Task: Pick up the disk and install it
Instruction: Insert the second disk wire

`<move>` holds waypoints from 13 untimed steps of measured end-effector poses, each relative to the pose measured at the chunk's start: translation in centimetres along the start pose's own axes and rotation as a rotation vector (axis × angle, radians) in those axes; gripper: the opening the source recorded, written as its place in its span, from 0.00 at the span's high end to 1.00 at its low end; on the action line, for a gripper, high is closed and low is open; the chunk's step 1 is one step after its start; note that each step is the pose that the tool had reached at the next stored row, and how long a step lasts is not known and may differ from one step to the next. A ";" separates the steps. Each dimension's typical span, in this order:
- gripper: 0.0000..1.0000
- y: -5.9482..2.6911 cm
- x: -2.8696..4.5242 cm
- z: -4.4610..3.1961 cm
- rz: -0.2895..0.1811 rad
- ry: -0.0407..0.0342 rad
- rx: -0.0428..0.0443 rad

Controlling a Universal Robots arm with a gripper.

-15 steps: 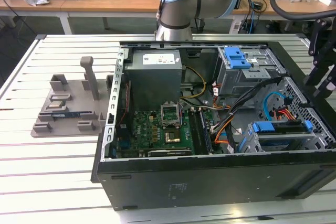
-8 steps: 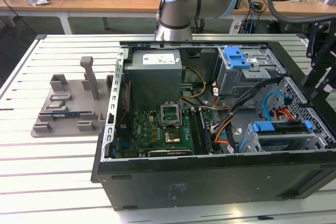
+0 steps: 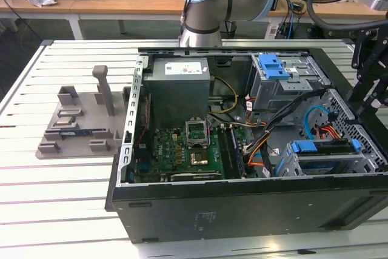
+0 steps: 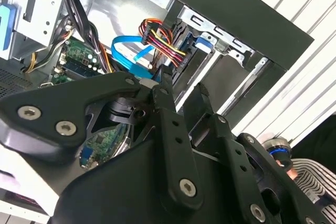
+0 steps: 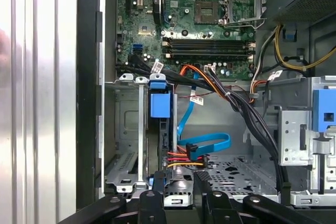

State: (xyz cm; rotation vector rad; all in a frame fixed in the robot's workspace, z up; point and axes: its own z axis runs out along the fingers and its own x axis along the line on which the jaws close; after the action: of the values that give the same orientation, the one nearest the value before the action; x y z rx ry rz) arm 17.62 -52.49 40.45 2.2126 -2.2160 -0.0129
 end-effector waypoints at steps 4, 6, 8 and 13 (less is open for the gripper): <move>0.64 0.00 -0.40 0.30 0.000 0.0001 0.0000; 0.64 0.04 -0.52 0.51 0.000 0.0001 0.0000; 0.64 0.14 -0.55 0.73 0.000 -0.0001 0.0000; 0.64 0.74 -0.82 1.54 -0.001 0.0005 0.0001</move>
State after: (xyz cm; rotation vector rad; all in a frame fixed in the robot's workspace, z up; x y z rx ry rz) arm 16.86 -51.68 38.92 2.2139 -2.2142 -0.0123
